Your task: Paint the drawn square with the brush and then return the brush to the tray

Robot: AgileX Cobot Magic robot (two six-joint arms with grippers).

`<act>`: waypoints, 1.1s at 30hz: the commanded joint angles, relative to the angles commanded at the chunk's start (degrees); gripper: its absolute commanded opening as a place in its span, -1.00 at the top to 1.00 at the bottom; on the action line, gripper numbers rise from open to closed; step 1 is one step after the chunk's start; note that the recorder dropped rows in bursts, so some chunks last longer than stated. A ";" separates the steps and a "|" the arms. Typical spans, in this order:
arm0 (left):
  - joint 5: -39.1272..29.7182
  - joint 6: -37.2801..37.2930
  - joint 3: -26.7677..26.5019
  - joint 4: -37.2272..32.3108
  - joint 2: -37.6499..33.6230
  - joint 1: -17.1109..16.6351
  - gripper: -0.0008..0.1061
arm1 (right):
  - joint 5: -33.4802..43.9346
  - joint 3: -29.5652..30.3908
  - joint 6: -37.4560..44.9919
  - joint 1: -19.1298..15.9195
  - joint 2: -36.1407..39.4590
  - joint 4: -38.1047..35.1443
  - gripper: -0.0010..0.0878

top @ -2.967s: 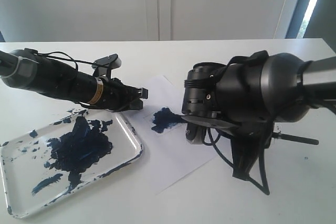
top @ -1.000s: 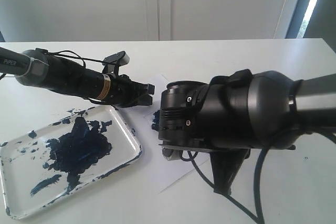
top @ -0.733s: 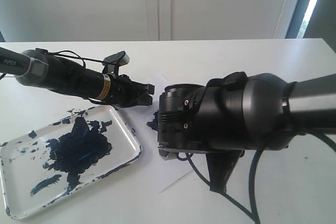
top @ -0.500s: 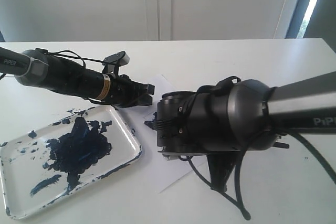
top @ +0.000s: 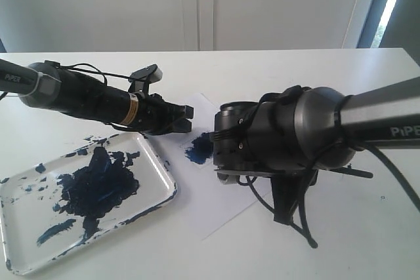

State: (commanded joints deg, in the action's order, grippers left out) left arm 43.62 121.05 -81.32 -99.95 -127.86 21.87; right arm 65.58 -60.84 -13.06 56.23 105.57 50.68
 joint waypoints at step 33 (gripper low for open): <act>0.11 0.00 0.00 0.00 0.00 0.00 0.99 | 0.79 0.00 2.36 2.19 3.67 -0.17 0.98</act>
State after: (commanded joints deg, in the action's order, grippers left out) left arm 43.73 121.05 -81.32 -99.95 -127.86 21.87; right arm 66.38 -60.84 -10.70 58.42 109.24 50.51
